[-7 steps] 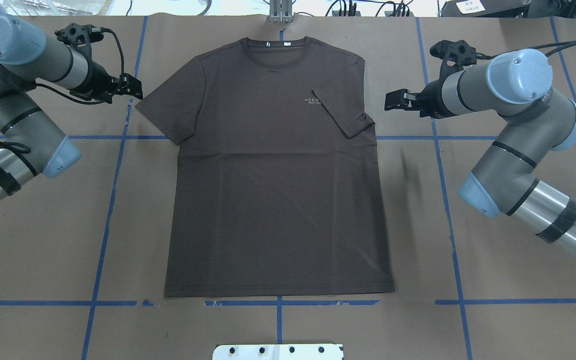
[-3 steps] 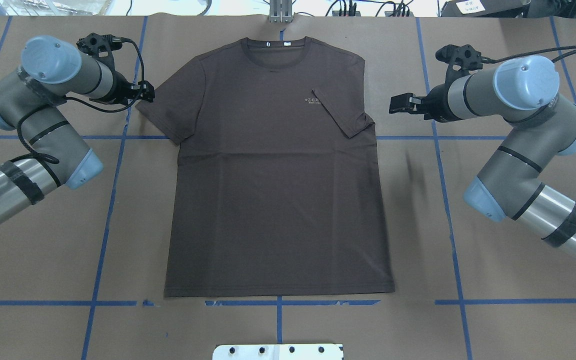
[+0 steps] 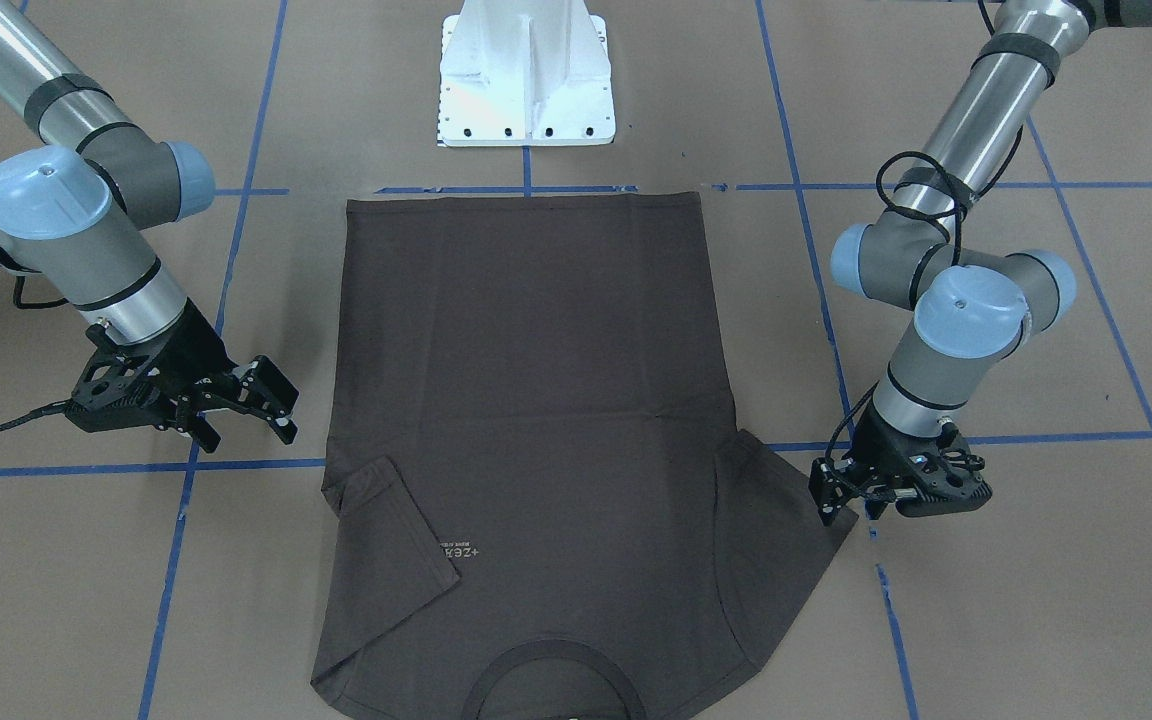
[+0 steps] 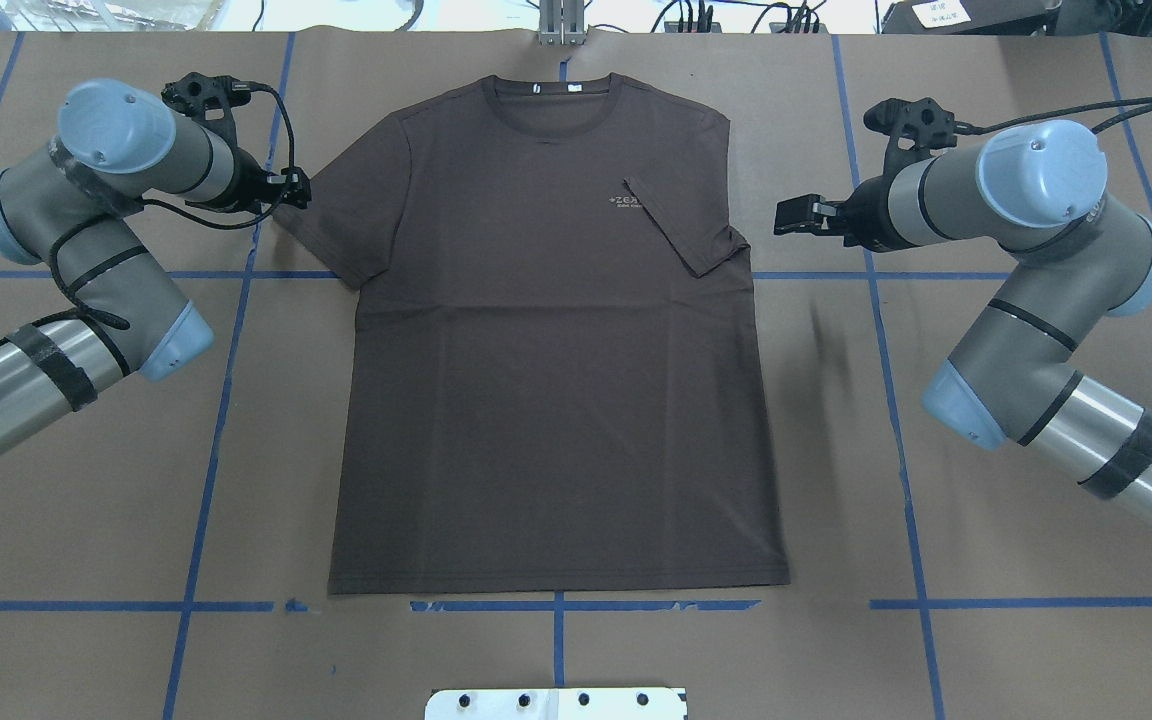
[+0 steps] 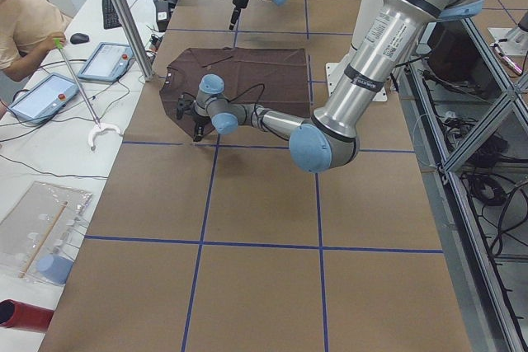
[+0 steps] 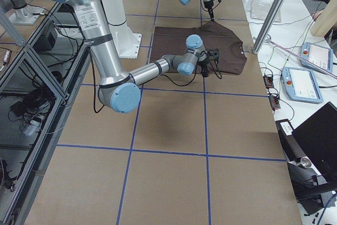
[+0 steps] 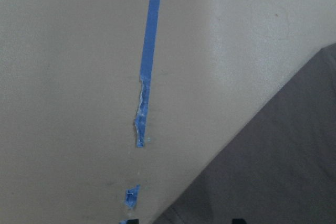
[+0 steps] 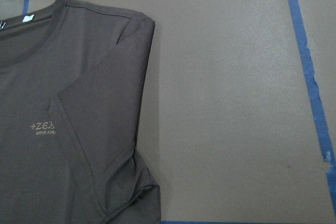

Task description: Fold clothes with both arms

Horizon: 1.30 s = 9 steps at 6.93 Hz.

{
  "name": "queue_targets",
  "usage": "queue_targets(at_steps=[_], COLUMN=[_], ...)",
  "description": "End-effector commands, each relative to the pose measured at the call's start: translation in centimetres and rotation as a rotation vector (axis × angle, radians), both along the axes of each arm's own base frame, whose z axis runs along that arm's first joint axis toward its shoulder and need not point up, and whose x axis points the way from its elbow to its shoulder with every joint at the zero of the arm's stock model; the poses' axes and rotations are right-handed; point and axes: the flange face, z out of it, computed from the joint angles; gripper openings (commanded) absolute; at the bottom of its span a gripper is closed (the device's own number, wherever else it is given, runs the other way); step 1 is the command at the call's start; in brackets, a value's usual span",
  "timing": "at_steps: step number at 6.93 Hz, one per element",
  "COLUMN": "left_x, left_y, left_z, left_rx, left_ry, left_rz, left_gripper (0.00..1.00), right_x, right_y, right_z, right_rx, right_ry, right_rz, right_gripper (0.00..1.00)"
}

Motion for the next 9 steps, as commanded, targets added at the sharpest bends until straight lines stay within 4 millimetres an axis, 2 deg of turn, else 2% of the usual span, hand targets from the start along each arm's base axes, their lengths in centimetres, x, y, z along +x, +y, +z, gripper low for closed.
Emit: queue_targets(at_steps=[1,5,6,8,9], left_x=[0.1,0.9,0.9,1.1,1.2], left_y=[-0.1,0.3,0.3,0.0,-0.1], left_z=[0.4,0.8,0.7,-0.2,-0.4], left_rx=[-0.005,-0.012,-0.010,-0.006,-0.005], left_ry=[-0.005,-0.011,-0.010,-0.003,-0.002], left_rz=[0.001,0.012,0.012,0.010,0.009], left_gripper=[0.64,0.59,0.52,0.00,0.00], right_x=[-0.4,-0.5,-0.5,-0.7,-0.8], right_y=[0.1,0.0,-0.1,-0.1,-0.2], right_z=[0.3,0.2,0.2,0.4,0.7], right_rx=[-0.004,-0.001,-0.003,-0.006,-0.009], right_ry=[0.005,0.005,0.006,0.009,0.012], right_rz=[-0.004,-0.003,-0.005,-0.005,-0.005], right_gripper=[1.00,1.00,1.00,1.00,1.00])
